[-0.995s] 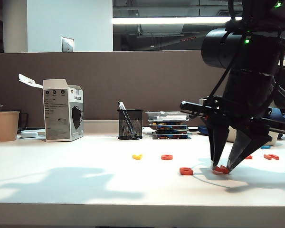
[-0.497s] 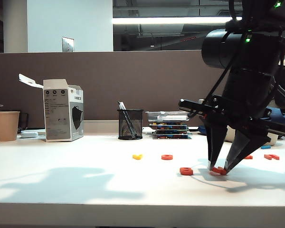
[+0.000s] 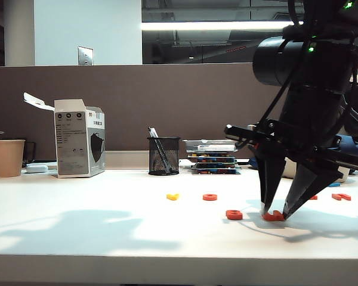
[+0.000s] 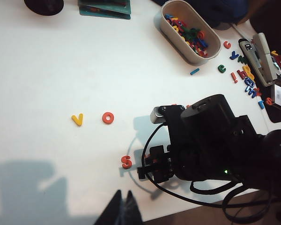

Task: Select the appropriate letters from the row of letter magnets placed on the table to arrange into the word "sun".

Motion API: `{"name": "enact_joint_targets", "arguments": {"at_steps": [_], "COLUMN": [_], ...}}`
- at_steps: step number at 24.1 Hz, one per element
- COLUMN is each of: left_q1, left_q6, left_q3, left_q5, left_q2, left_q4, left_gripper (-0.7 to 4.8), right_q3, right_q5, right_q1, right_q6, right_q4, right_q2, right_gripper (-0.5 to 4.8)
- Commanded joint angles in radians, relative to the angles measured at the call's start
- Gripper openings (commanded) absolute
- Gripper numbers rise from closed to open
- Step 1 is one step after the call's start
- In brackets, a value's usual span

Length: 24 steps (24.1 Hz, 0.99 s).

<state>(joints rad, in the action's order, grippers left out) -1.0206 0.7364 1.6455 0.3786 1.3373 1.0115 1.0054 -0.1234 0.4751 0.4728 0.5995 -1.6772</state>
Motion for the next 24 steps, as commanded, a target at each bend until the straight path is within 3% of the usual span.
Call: {"name": "enact_joint_targets", "arguments": {"at_steps": [1,6,9,24], "left_q1": [0.0,0.0,0.0,0.0], "left_q6": [-0.003,-0.003,-0.003,-0.003], "left_q3": [0.004,0.004,0.004,0.004], "left_q5": [0.002,0.002,0.002,0.002], "left_q2": [-0.003,-0.003,-0.003,-0.003], "left_q4": [0.0,0.0,0.0,0.0], "left_gripper": [-0.04,-0.04,-0.05,-0.05], "right_q3": [-0.013,-0.011,-0.011,0.113], "right_q5": [0.017,0.016,0.013,-0.01], "right_q1": [0.0,0.0,0.0,0.0], "right_q6": [-0.002,-0.002,-0.002,-0.029], "right_q4": [0.047,0.046,0.035,0.058], "right_q2": [-0.013,-0.013,-0.013,-0.013], "right_gripper": [1.62,1.69,2.55,2.66]}}
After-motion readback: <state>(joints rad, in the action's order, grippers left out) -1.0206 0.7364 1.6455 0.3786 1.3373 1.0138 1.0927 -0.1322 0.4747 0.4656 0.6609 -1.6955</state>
